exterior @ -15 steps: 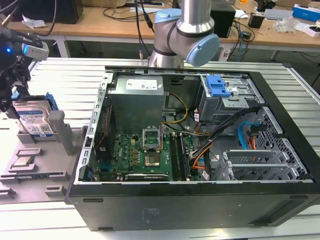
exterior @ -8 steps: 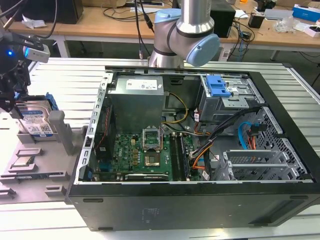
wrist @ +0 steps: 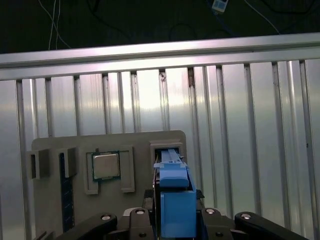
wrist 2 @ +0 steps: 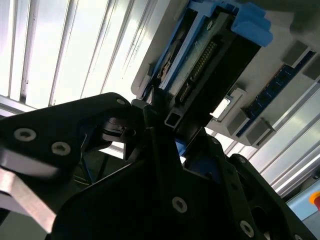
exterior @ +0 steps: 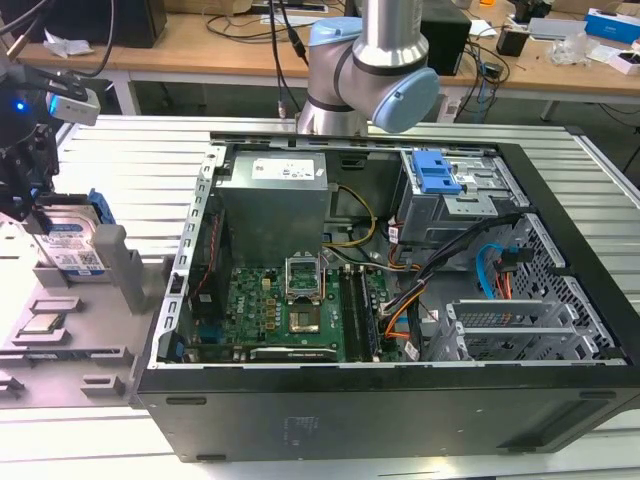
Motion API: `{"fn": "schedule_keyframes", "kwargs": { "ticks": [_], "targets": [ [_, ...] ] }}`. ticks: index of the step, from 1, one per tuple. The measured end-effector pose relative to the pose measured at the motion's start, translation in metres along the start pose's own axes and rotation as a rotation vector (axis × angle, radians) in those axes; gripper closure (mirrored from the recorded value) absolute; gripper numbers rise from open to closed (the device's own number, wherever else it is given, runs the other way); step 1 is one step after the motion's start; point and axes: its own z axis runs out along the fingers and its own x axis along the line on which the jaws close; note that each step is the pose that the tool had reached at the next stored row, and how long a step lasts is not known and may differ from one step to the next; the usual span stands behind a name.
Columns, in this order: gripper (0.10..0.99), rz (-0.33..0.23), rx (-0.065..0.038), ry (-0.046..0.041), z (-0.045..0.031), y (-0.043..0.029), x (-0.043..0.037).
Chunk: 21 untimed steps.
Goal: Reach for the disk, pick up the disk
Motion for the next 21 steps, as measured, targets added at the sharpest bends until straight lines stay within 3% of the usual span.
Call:
{"fn": "schedule_keyframes", "kwargs": {
  "ticks": [10, 21],
  "targets": [
    [0.718, 0.000, 0.000, 0.0000, -0.0008, 0.0000, 0.0000],
    [0.718, 0.000, 0.000, 0.0000, -0.0134, 0.0004, 0.0000]
  ]
}}
